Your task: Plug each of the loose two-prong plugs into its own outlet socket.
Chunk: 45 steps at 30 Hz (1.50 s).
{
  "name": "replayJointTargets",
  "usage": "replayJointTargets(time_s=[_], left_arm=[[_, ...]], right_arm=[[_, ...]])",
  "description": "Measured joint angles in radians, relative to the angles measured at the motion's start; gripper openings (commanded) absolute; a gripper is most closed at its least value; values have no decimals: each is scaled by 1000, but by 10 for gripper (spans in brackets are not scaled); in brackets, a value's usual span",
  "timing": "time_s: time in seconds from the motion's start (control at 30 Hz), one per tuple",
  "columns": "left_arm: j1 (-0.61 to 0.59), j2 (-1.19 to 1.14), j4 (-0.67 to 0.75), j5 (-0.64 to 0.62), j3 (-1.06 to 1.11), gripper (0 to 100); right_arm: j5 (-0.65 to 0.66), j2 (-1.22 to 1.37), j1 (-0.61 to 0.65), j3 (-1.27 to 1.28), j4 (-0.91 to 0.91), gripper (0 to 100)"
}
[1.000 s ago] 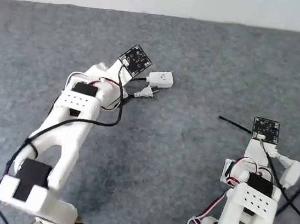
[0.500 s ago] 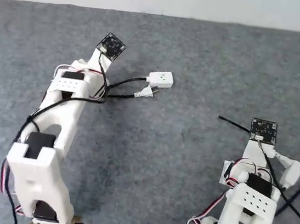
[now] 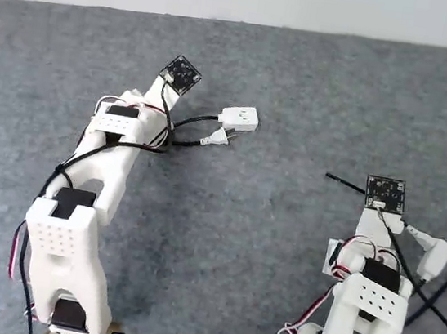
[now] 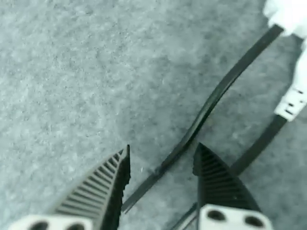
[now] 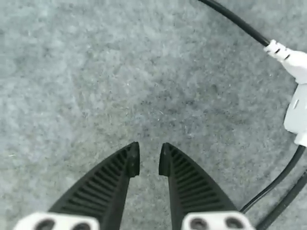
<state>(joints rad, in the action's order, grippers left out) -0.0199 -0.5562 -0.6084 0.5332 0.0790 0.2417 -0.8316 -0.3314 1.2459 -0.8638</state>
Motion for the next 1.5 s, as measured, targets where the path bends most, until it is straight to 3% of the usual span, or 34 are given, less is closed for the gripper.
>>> replayJointTargets(time_s=[0.17, 0.33, 0.73, 1.3, 1.43, 1.5], left_arm=[[2, -9, 0, 6, -9, 186], [20, -68, -2, 6, -51, 4], [40, -166, -17, 6, -144, 12], [81, 299, -623, 8, -141, 13], [84, 370, -692, -32, -141, 19], [83, 373, -671, -46, -137, 75]], right_arm=[[0, 0, 0, 0, 0, 84], [2, 0, 0, 0, 2, 84], [2, 0, 0, 0, 3, 84], [2, 0, 0, 0, 20, 84], [2, 0, 0, 0, 20, 84], [2, 0, 0, 0, 20, 84]])
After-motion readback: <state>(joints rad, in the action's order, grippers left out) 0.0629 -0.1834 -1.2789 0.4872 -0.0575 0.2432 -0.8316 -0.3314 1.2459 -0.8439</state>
